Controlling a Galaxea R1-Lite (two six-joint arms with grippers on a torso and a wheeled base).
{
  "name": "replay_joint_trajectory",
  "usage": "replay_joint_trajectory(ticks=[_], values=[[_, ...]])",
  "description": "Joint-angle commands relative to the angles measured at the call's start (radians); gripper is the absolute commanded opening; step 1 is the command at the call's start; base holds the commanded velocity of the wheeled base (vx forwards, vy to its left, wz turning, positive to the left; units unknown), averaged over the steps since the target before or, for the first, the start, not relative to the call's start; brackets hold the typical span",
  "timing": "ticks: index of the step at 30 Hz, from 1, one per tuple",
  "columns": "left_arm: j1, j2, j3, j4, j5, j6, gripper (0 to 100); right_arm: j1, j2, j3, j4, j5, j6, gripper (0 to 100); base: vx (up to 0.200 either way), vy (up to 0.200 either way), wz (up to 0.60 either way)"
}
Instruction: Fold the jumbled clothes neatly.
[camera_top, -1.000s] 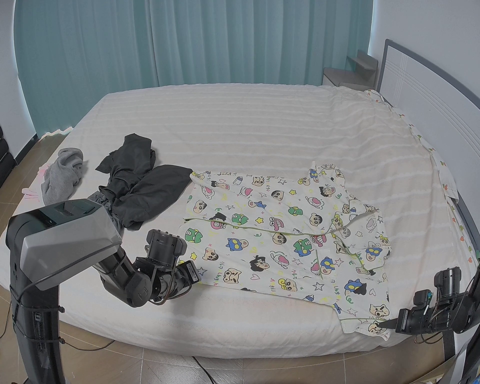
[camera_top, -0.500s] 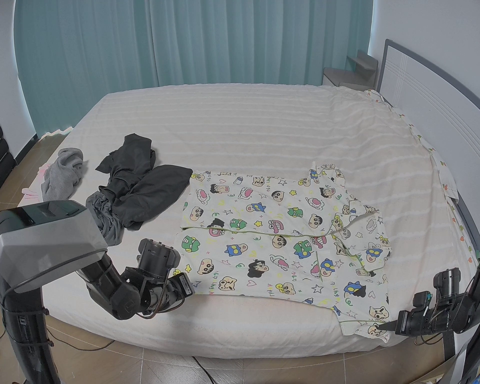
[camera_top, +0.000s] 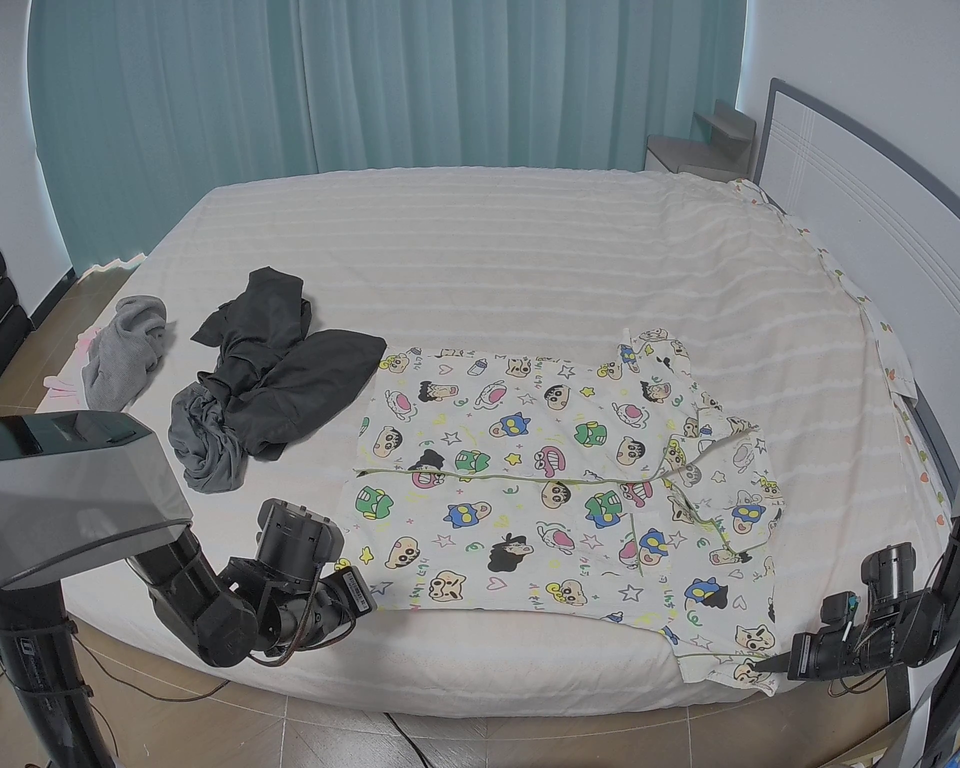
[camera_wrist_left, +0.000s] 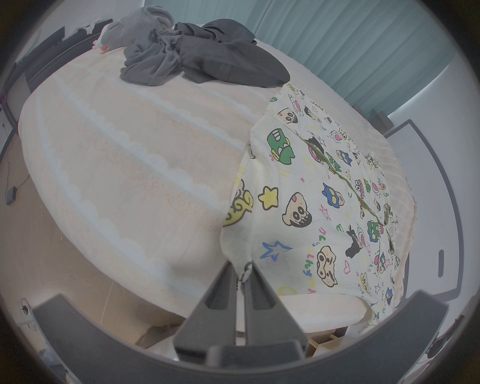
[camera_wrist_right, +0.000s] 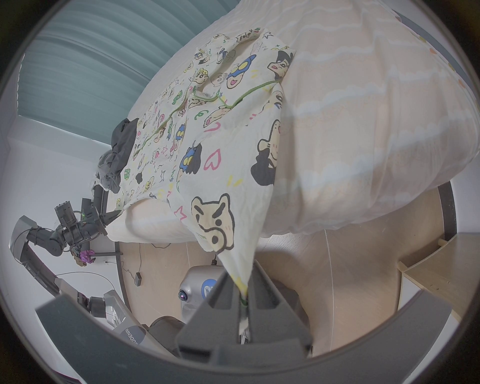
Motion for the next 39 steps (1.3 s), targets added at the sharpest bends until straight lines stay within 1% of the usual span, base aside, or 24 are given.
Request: replay_joint_trajectory(ticks=[1, 5, 6, 9, 10, 15, 20, 21, 22, 23, 26, 30, 32, 34, 35, 39], values=[[-0.011, -0.003, 0.021, -0.012, 0.002, -0.033, 0, 0.000, 0.031, 0.018, -0.009, -0.001, -0.001, 0, 0.000, 0.000, 0.00], [-0.017, -0.003, 0.039, -0.015, -0.004, -0.037, 0, 0.001, 0.031, 0.018, -0.009, -0.001, -0.001, 0, 0.000, 0.000, 0.00], [-0.018, -0.003, 0.041, -0.017, -0.006, -0.037, 100, 0.001, 0.031, 0.018, -0.009, -0.001, -0.001, 0, 0.000, 0.000, 0.00], [-0.022, -0.002, 0.048, -0.035, -0.004, -0.039, 100, 0.001, 0.031, 0.018, -0.007, 0.003, -0.001, 0, 0.000, 0.000, 0.00], [-0.022, -0.003, 0.055, -0.046, -0.004, -0.039, 100, 0.000, 0.029, 0.018, -0.009, 0.003, 0.001, 100, 0.000, 0.000, 0.00], [-0.022, -0.028, 0.099, -0.086, 0.005, -0.037, 100, -0.010, 0.015, 0.018, -0.013, 0.003, 0.001, 100, 0.000, 0.000, 0.00], [-0.022, -0.137, 0.159, -0.132, 0.003, -0.031, 100, -0.040, -0.031, 0.018, -0.040, 0.004, 0.008, 100, 0.000, 0.000, 0.00], [-0.022, -0.187, 0.168, -0.147, 0.003, -0.030, 100, -0.046, -0.049, 0.018, -0.053, 0.004, 0.013, 100, 0.000, 0.000, 0.00], [-0.022, -0.187, 0.168, -0.147, 0.003, -0.030, 100, -0.046, -0.049, 0.018, -0.053, 0.004, 0.013, 100, 0.000, 0.000, 0.00], [-0.028, -0.261, 0.176, -0.152, 0.003, -0.033, 100, -0.056, -0.069, 0.018, -0.058, 0.006, 0.015, 100, 0.000, 0.000, 0.00], [-0.046, -0.333, 0.186, -0.152, 0.002, -0.048, 100, -0.059, -0.072, 0.018, -0.058, 0.006, 0.015, 100, 0.000, 0.000, 0.00], [-0.071, -0.371, 0.199, -0.155, -0.010, -0.060, 100, -0.062, -0.072, 0.018, -0.066, 0.007, 0.019, 100, 0.050, 0.000, 0.00], [-0.080, -0.377, 0.200, -0.155, -0.012, -0.071, 100, -0.062, -0.074, 0.018, -0.090, 0.007, 0.031, 100, 0.200, 0.000, 0.00], [-0.081, -0.381, 0.200, -0.155, -0.018, -0.074, 100, -0.062, -0.074, 0.018, -0.130, 0.007, 0.064, 100, 0.200, 0.000, 0.00], [-0.081, -0.382, 0.203, -0.155, -0.036, -0.076, 100, -0.062, -0.072, 0.018, -0.168, 0.007, 0.096, 100, 0.200, 0.000, 0.00], [-0.083, -0.381, 0.226, -0.155, -0.075, -0.076, 100, -0.056, -0.069, 0.018, -0.239, 0.003, 0.162, 100, 0.200, 0.000, 0.00]])
